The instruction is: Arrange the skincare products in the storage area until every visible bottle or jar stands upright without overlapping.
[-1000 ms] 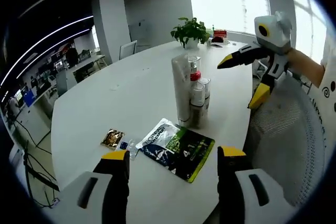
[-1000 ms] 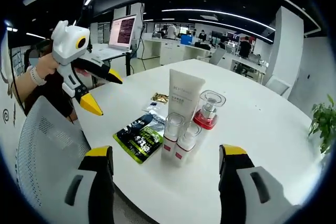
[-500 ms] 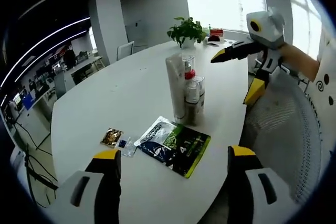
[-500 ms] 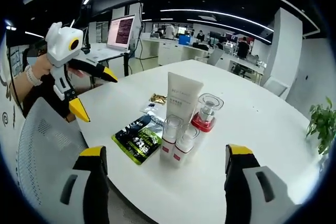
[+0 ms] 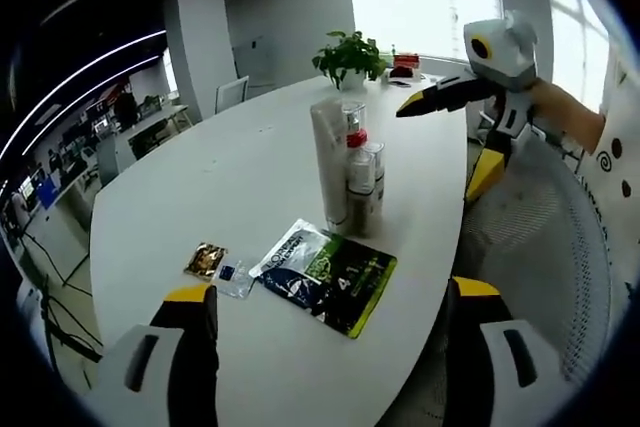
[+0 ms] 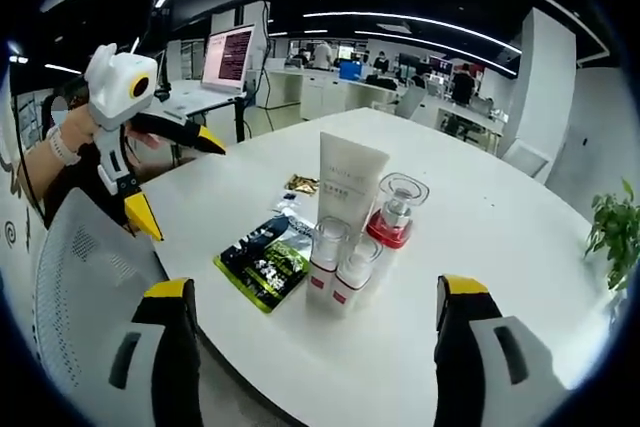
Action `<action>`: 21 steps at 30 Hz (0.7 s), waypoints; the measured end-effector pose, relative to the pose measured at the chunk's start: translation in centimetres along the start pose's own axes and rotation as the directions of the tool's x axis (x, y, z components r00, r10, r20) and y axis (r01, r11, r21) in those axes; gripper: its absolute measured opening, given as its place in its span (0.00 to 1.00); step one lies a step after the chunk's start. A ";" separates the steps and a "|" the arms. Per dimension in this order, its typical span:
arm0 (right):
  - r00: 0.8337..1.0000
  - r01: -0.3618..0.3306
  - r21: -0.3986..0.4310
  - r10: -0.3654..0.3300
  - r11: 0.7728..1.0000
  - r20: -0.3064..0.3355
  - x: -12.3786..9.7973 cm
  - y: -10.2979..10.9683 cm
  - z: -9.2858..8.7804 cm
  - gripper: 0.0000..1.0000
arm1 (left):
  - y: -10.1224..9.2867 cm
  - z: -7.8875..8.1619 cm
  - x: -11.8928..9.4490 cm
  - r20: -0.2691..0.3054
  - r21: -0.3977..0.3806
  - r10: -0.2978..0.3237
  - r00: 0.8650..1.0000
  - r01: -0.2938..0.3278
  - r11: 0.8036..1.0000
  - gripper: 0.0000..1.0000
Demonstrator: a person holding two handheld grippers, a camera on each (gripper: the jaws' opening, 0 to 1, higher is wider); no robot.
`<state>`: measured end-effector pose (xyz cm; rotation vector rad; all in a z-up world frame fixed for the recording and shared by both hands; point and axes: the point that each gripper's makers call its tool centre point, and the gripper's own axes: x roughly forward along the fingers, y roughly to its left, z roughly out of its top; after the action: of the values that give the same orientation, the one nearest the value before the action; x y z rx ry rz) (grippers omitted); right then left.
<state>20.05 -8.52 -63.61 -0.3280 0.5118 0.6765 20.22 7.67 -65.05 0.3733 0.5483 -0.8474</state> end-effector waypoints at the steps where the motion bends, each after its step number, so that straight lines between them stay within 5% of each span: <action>1: 1.000 -0.002 0.001 0.002 1.000 0.001 0.0 0.0 0.0 0.99 | 0.0 -0.1 0.0 -0.002 0.000 -0.003 1.000 0.003 1.000 0.96; 21: 0.999 -0.016 0.009 0.017 1.000 -0.039 0.7 0.4 -0.5 0.99 | 1.5 -1.0 1.2 -0.060 0.049 -0.067 0.996 0.070 0.996 0.99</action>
<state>20.08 -8.15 -64.44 -0.3294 0.5550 0.6848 21.73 8.36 -66.43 0.4290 0.5966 -0.9202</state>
